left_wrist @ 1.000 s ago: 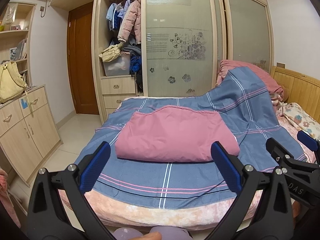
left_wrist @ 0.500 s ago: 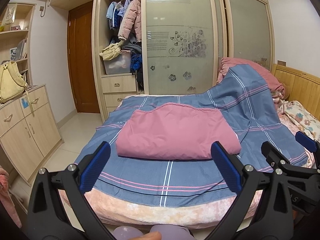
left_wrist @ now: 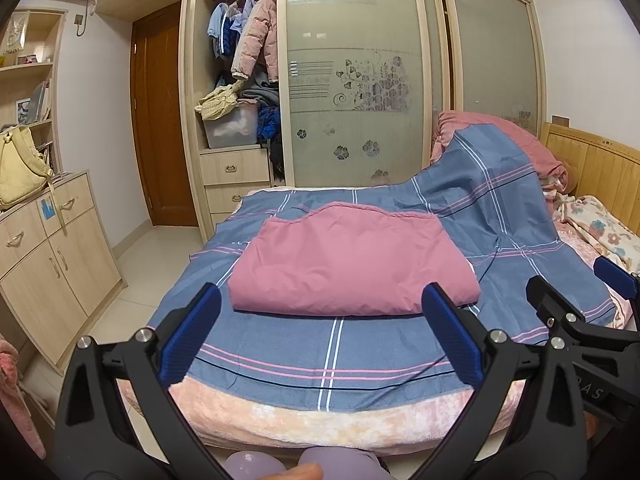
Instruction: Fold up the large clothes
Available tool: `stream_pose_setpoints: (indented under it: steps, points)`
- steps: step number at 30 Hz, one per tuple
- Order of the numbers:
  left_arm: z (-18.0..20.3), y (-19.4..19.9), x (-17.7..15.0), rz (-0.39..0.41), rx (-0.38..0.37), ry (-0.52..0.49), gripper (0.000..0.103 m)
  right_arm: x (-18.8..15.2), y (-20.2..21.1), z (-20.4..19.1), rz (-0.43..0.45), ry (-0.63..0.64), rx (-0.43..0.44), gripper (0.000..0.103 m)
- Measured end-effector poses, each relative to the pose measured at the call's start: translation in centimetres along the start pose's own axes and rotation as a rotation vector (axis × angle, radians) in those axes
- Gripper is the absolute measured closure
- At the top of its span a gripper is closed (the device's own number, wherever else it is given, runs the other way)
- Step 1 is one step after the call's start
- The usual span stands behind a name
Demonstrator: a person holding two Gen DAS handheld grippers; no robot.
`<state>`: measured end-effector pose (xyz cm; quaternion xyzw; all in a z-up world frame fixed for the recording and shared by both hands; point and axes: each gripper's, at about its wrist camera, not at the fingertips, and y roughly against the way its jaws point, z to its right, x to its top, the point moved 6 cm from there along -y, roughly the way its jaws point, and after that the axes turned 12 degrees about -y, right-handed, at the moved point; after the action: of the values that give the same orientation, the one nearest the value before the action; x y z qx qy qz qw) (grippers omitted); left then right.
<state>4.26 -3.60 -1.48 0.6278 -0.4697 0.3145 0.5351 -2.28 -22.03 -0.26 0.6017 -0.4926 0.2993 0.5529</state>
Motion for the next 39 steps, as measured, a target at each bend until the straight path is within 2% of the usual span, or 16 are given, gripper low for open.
stream_pose_setpoints:
  steps: [39]
  points:
    - [-0.19, -0.27, -0.35, -0.006, 0.002, -0.004, 0.002, -0.07, 0.13, 0.09, 0.004, 0.007, -0.003, 0.001]
